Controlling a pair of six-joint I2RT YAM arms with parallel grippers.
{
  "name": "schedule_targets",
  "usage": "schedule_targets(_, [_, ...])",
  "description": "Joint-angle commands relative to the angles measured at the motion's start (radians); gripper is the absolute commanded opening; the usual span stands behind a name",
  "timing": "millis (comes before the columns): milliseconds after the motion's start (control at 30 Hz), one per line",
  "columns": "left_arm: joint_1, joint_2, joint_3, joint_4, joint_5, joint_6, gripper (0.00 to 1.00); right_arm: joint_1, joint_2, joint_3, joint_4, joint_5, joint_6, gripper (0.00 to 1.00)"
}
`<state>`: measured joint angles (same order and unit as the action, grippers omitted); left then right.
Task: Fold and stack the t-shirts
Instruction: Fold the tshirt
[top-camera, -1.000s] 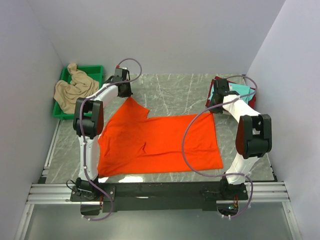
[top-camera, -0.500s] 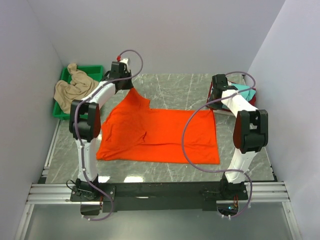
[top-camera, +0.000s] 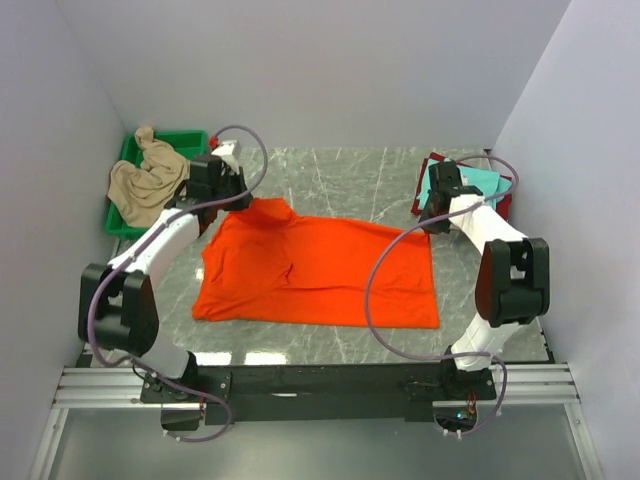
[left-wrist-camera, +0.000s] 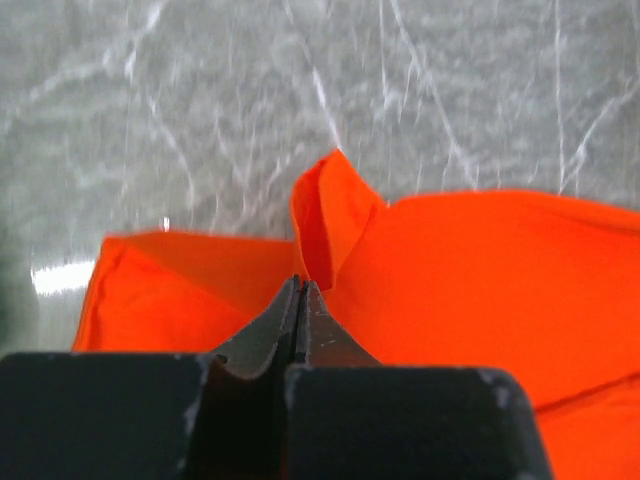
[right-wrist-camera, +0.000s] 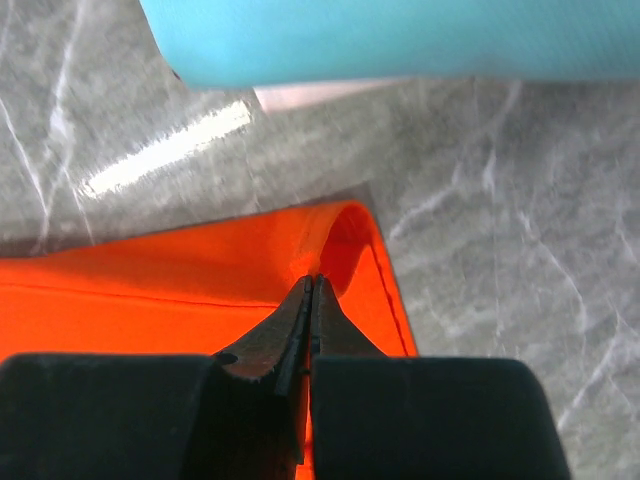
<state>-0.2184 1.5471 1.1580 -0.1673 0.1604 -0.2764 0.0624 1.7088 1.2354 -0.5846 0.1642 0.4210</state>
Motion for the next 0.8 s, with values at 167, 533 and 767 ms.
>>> schedule_targets(167, [0.002, -0.209, -0.207, -0.024, -0.009, -0.04, 0.0, -0.004, -0.13, -0.105, 0.023, 0.008, -0.008, 0.0])
schedule_targets(533, [0.002, -0.479, -0.368, -0.129, -0.103, -0.104, 0.0, -0.006, -0.239, -0.201, 0.008, 0.021, 0.004, 0.0])
schedule_targets(767, [0.002, -0.556, -0.419, -0.179, -0.159, -0.176, 0.0, -0.006, -0.29, -0.255, -0.003, 0.006, 0.021, 0.0])
